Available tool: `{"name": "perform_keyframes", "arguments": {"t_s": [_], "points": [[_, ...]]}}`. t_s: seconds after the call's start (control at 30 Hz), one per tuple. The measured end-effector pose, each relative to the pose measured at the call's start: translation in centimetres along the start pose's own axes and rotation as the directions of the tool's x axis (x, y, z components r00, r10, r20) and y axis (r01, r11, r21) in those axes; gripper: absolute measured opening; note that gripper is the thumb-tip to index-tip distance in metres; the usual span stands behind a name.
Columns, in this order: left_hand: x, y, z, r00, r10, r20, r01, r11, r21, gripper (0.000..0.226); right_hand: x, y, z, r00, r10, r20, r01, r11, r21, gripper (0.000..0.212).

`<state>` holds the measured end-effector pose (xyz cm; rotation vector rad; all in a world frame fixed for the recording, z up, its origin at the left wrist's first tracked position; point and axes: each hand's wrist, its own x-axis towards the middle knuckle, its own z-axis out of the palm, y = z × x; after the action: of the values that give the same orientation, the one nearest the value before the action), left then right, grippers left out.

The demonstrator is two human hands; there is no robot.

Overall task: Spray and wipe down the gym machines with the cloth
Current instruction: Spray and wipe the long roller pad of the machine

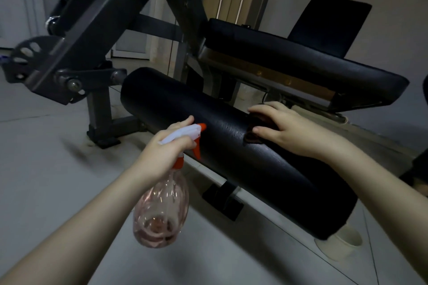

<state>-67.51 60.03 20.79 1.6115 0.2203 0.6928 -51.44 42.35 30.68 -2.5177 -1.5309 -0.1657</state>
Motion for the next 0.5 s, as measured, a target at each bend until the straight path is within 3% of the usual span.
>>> {"name": "perform_keyframes", "arguments": {"t_s": [0.13,0.27,0.4,0.5], "points": [[0.0,-0.3,-0.3,1.000,-0.025,-0.011,0.025,1.000,-0.005,0.069,4.7,-2.6,1.5,0.998,-0.058,-0.033,0.058,0.998,0.002,0.050],[0.1,0.2,-0.6,0.998,-0.031,-0.046,0.031,0.999,-0.018,0.037,7.5,-4.3,2.1,0.999,-0.035,-0.036,0.035,0.999,-0.001,0.050],[0.9,0.3,-2.1,0.980,-0.081,-0.180,0.069,0.995,-0.071,0.028,5.9,-2.8,0.8,0.997,-0.063,0.044,0.062,0.998,0.019,0.045],[1.2,0.0,-3.5,0.967,-0.107,-0.232,0.085,0.991,-0.102,0.027,5.3,-2.5,0.9,0.996,-0.090,0.013,0.090,0.996,-0.015,0.043]]}}
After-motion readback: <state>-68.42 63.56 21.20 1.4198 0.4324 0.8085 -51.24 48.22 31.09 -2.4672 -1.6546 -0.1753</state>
